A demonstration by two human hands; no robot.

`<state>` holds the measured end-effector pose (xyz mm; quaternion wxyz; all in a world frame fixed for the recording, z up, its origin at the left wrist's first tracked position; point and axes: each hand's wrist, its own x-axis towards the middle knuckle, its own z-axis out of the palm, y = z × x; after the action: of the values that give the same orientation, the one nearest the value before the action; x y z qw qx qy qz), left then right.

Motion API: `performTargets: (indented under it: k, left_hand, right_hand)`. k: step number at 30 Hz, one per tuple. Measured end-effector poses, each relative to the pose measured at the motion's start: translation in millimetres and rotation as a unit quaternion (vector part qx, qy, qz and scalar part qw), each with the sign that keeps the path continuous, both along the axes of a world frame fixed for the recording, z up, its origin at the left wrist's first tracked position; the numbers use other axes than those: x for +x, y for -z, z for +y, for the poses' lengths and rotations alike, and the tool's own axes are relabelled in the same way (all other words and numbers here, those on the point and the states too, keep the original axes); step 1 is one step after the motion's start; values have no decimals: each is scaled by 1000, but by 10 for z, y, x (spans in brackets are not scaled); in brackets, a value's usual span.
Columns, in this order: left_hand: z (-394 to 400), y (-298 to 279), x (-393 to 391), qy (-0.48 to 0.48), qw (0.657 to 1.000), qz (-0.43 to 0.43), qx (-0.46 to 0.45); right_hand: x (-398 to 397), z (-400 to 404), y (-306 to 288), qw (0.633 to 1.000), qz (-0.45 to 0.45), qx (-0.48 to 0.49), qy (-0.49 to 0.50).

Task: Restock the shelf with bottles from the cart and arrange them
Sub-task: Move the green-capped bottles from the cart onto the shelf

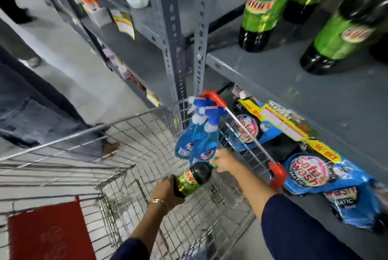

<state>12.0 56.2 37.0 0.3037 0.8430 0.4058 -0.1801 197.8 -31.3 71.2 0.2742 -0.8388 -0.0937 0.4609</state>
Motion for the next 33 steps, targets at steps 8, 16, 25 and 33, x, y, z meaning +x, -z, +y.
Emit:
performTargets:
  k: [8,16,25,33]
  left_hand:
    - [-225,-956,214,-28,989,-117,88]
    - [-673,-1718,403,-33,973,-198,110]
    - [-768,-2360,444,-30,936,-323,134]
    - [-1074,-2752,857,-11,894,-438,89]
  right_hand:
    - [-103,-200,-1227,945,-273,169,70]
    - [33,-801,-2138,914,-360,184,34]
    - [256,-1276,-2705,918,-365,142,60]
    - [409,-1449,-3112,889,-367,229,150]
